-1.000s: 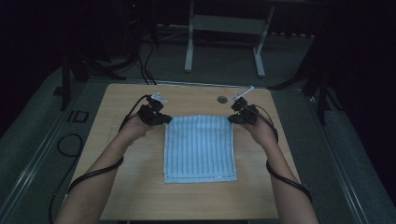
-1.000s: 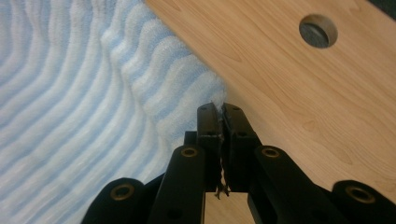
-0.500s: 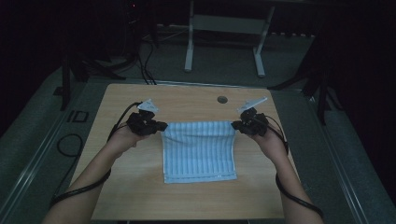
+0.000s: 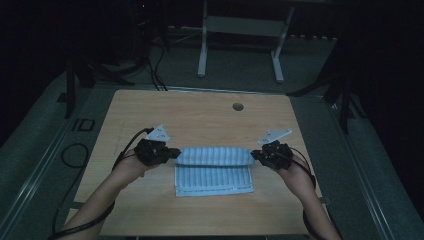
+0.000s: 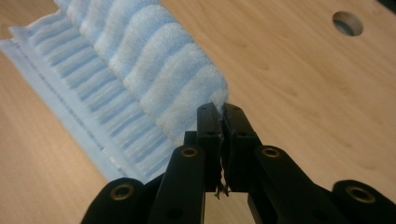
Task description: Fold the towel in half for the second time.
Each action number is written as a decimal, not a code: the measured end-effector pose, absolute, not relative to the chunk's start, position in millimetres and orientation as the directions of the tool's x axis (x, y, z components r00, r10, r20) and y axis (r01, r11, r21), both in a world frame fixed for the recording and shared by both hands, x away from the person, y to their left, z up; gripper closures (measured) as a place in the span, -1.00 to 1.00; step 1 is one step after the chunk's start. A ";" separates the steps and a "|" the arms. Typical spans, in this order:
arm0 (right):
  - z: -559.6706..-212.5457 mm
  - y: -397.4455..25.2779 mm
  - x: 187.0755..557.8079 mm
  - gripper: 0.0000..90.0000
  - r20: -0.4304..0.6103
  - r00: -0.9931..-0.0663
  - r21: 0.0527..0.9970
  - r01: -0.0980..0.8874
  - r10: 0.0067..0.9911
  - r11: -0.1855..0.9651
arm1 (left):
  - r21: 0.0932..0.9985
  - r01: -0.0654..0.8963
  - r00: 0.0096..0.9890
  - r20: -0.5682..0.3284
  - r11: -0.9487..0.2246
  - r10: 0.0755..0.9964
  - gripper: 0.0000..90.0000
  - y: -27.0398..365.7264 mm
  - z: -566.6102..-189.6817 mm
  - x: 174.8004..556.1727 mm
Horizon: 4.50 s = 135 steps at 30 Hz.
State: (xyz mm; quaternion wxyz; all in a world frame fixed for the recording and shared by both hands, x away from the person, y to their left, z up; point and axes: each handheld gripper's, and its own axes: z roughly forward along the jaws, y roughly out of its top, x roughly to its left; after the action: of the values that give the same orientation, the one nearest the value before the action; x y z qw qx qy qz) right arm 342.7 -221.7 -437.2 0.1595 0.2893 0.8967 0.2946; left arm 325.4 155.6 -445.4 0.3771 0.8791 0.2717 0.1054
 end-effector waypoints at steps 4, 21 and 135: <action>-444.4 -225.7 334.3 0.92 -0.100 -0.783 0.621 0.434 0.614 0.653 | 0.712 0.398 0.852 -0.054 -0.579 0.520 0.93 152.3 -456.9 312.7; -507.6 -236.2 292.9 0.90 0.025 -0.789 0.555 0.522 0.614 0.648 | 0.620 0.455 0.863 -0.132 -0.639 0.487 0.91 147.2 -515.2 285.7; -515.7 -204.6 406.3 -0.72 0.069 -0.741 0.710 0.506 0.668 0.489 | 0.687 0.535 0.709 -0.047 -0.493 0.704 -0.92 153.1 -522.2 362.1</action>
State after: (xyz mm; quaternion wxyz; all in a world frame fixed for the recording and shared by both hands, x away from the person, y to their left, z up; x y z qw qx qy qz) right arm 406.3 -204.6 -515.7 0.1085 0.3429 0.8560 0.3714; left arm 362.1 153.1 -522.2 0.3502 0.8554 0.3621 0.1210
